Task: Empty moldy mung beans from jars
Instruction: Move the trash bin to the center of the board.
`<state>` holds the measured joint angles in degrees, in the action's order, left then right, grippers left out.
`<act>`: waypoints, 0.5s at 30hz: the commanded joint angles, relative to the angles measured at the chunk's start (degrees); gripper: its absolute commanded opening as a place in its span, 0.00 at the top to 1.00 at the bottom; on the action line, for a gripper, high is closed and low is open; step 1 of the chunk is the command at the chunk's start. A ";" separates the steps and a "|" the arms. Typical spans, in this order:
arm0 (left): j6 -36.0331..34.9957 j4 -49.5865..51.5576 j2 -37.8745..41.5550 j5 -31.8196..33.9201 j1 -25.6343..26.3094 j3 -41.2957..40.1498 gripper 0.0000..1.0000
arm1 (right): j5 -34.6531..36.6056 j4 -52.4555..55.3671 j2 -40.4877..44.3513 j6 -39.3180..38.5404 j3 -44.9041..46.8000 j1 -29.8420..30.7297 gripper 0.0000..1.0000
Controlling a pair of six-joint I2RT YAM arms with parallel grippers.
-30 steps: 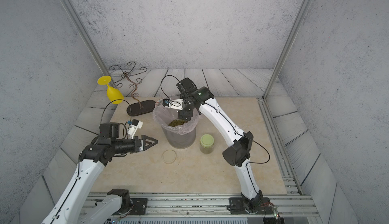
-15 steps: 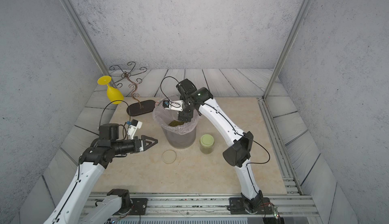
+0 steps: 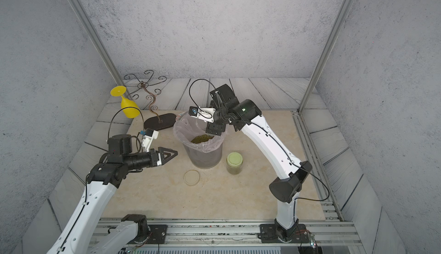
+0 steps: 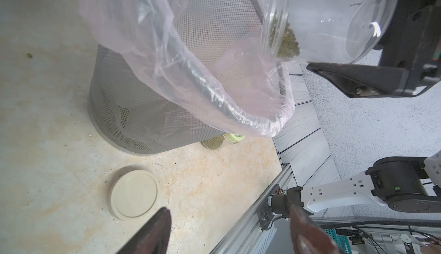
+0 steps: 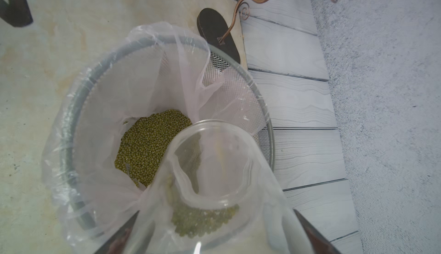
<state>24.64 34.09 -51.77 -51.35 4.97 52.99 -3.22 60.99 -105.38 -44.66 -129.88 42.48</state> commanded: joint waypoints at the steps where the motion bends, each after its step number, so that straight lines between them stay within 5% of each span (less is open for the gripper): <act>1: 0.04 -0.39 0.45 0.85 -0.44 0.62 0.20 | -2.00 -3.18 4.43 2.45 -1.95 0.36 0.38; 9: 0.63 -3.85 -0.36 1.13 -0.37 3.54 0.20 | -1.98 -1.08 5.92 1.87 -0.24 0.42 0.37; 15: 0.14 -3.44 -7.66 7.98 -0.34 10.77 0.19 | -0.43 -1.65 5.25 1.25 2.69 0.50 0.36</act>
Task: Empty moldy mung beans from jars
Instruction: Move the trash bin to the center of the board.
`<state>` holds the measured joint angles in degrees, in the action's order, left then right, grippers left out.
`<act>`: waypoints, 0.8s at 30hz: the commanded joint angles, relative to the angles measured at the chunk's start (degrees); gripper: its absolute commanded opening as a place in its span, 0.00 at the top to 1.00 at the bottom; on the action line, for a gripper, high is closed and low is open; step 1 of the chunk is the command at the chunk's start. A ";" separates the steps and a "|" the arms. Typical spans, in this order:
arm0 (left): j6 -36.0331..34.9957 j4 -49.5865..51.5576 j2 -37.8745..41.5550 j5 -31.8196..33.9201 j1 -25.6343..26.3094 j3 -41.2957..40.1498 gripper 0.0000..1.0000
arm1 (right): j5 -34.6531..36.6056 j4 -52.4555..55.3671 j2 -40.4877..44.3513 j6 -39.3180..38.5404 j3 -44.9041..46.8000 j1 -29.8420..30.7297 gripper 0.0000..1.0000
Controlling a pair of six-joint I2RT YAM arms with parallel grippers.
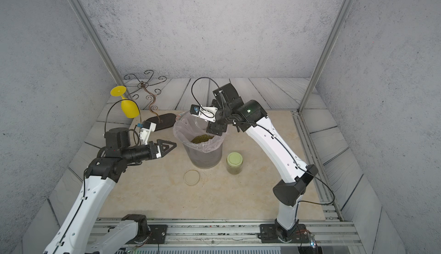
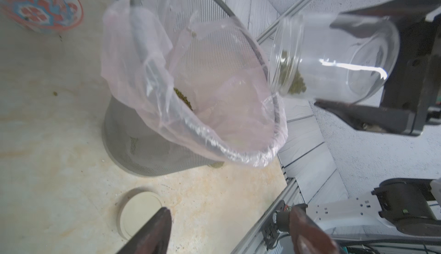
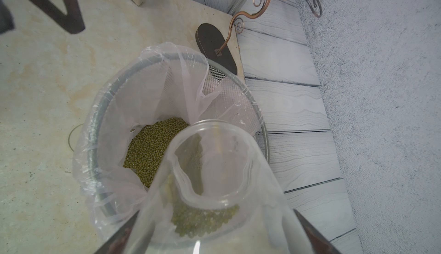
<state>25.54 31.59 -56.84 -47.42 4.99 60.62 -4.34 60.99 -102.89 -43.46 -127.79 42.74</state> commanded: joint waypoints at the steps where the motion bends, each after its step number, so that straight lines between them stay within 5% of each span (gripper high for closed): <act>1: -0.96 0.36 -4.27 5.91 -0.39 4.60 0.18 | 0.84 -2.01 2.70 0.04 1.08 0.28 0.36; 13: -8.89 15.73 -21.79 16.98 2.91 23.59 0.17 | 0.96 -4.84 3.16 -0.44 4.64 0.63 0.36; 24: -14.29 27.21 -35.70 29.95 9.88 37.54 0.33 | 2.41 -3.93 4.05 -2.39 6.05 0.87 0.36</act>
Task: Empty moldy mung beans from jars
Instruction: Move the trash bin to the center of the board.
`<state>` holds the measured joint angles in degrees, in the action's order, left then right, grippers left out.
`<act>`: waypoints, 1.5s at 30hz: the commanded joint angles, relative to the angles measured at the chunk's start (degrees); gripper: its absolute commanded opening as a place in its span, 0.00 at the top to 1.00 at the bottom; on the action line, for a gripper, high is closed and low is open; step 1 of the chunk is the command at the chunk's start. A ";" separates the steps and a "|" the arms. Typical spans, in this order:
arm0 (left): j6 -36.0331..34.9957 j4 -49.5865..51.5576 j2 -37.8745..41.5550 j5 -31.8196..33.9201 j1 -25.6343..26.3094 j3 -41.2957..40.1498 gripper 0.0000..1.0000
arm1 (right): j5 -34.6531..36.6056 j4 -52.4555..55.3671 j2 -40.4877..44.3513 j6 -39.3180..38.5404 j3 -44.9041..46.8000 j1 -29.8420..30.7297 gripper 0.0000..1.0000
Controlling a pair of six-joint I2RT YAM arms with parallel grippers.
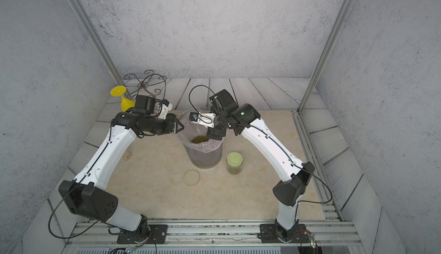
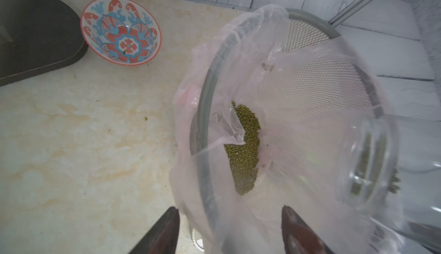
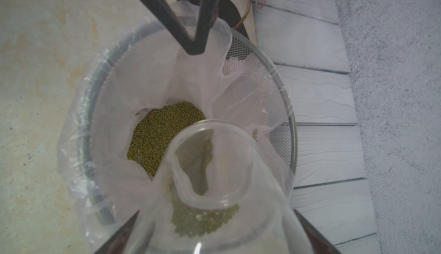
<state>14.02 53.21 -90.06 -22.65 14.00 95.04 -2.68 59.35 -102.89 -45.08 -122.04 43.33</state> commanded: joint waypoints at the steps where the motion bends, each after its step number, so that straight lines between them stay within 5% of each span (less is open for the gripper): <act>1: -3.28 6.73 -3.87 6.25 1.57 4.98 0.33 | 0.83 -2.27 4.26 -0.96 0.55 0.31 0.36; 12: -6.42 14.96 -10.92 5.45 7.29 14.34 0.79 | 1.88 -2.59 8.13 -3.30 5.51 0.26 0.36; 17: -7.10 19.42 -11.09 2.81 9.51 15.39 0.89 | 1.47 -0.58 9.45 -4.40 5.30 0.27 0.36; 29: -7.08 22.99 -6.88 -2.16 13.58 14.11 0.89 | -4.59 7.46 9.70 -4.78 2.12 0.61 0.37; 39: -7.86 20.23 -2.27 -7.42 16.81 8.73 0.87 | -0.06 14.53 3.43 -4.24 1.55 4.43 0.37; 45: -7.85 18.63 1.51 -5.53 16.67 6.70 0.74 | 0.44 17.83 -0.67 -2.66 1.14 5.31 0.37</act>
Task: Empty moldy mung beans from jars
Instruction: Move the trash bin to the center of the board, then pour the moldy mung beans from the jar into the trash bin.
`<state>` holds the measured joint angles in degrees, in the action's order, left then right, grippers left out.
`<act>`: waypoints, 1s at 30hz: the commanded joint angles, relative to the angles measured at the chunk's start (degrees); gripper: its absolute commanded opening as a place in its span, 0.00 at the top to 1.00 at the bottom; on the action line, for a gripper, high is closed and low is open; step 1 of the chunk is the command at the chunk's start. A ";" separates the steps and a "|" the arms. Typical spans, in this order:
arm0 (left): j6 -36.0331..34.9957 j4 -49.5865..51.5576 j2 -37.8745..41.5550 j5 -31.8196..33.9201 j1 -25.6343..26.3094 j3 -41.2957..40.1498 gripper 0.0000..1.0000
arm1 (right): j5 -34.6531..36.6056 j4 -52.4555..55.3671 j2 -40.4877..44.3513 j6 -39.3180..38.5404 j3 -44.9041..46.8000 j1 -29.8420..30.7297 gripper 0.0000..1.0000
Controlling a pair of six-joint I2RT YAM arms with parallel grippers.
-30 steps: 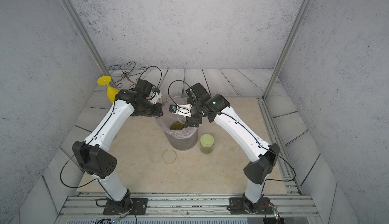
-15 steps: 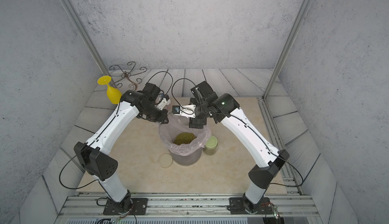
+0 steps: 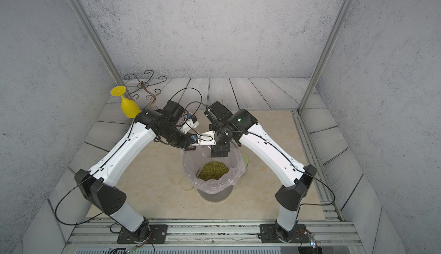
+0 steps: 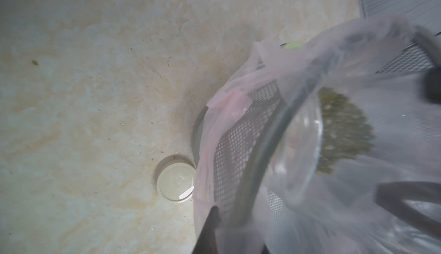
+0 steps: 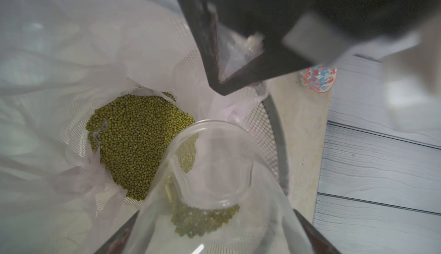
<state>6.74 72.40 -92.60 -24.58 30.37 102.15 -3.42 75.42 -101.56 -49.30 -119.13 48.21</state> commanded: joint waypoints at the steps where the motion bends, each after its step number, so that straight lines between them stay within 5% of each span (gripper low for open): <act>1: -0.35 -0.89 4.49 -2.89 0.30 -0.50 0.68 | 1.14 2.00 -2.15 1.89 -1.75 0.63 0.37; 7: 1.05 -3.65 7.58 -0.82 0.13 -0.63 0.47 | 1.23 4.79 0.19 4.82 -1.76 1.49 0.37; 30: 5.01 -9.40 18.24 6.54 -4.96 -10.44 0.39 | 8.80 14.89 1.02 12.10 -4.94 7.77 0.37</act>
<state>10.90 64.88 -75.94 -18.81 26.13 93.49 3.14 87.48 -101.19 -38.92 -125.47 55.68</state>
